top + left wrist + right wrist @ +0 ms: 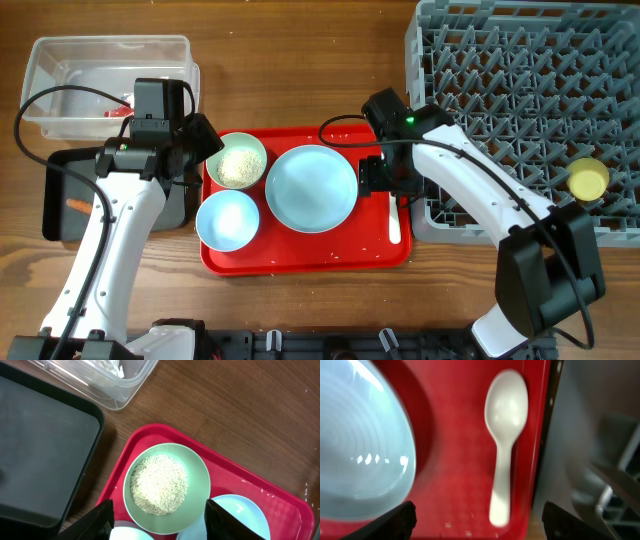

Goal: Sort waste into correct bins and load items into the dishwasher rack
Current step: 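Reach the right gripper to the white spoon and grasp it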

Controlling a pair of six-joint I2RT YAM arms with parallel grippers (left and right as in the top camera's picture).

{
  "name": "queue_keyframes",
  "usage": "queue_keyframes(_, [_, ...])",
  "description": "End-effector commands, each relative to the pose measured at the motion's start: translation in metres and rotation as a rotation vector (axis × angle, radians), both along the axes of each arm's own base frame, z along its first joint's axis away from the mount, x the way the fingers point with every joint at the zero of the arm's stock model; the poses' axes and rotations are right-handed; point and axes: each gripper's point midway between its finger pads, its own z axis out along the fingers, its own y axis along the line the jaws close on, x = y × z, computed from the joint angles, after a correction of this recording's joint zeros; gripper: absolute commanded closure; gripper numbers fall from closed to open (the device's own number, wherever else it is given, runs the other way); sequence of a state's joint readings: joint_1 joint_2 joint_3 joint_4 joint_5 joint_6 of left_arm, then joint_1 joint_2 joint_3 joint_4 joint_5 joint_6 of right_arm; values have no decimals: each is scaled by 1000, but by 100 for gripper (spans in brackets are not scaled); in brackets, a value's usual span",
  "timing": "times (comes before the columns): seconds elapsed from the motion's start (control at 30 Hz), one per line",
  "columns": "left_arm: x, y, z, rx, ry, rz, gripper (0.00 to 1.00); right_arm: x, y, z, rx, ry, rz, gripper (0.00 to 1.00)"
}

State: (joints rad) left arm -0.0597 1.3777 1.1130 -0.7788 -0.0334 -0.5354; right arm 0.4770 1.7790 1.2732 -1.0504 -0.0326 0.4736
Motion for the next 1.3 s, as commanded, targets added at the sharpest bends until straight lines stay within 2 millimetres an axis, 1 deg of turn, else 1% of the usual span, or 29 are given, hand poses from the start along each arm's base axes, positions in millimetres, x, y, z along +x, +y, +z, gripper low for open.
queue_keyframes(0.0, [1, 4, 7, 19, -20, 2, 42, -8, -8, -23, -35, 23, -79, 22])
queue_keyframes(0.17, [0, 4, 7, 19, -19, 2, 42, -12, -8, -35, -21, 23, -79, 25])
queue_keyframes(0.37, [-2, 4, 6, 20, -9, 2, 42, -9, -6, -51, 0, -17, -75, 26])
queue_keyframes(0.53, [-2, 4, 6, 20, -9, 2, 42, -3, -3, -57, 20, -54, -67, 26])
queue_keyframes(0.67, [-2, 4, 6, 20, -9, 2, 42, -6, -5, -63, 17, -49, -56, 30])
queue_keyframes(0.73, [-2, 4, 6, 20, -9, 2, 42, -8, -6, -65, 15, -47, -49, 30])
queue_keyframes(0.77, [-2, 4, 6, 20, -9, 2, 42, -7, -5, -66, 17, -48, -49, 32])
queue_keyframes(0.8, [-2, 4, 6, 20, -9, 2, 42, -6, -5, -67, 18, -50, -49, 39])
queue_keyframes(0.83, [-2, 4, 6, 20, -9, 2, 42, -6, -4, -67, 19, -52, -50, 43])
queue_keyframes(0.87, [-2, 4, 6, 20, -9, 2, 42, -6, -4, -67, 19, -53, -49, 49])
queue_keyframes(1.0, [-2, 4, 6, 20, -9, 2, 42, -6, -5, -67, 19, -52, -49, 64])
queue_keyframes(1.07, [-2, 4, 6, 20, -9, 2, 42, -6, -5, -67, 19, -52, -50, 66])
queue_keyframes(1.17, [-2, 4, 6, 20, -9, 2, 42, -6, -5, -67, 19, -52, -49, 73])
queue_keyframes(1.27, [-2, 4, 6, 20, -9, 2, 42, -6, -5, -67, 19, -52, -48, 74])
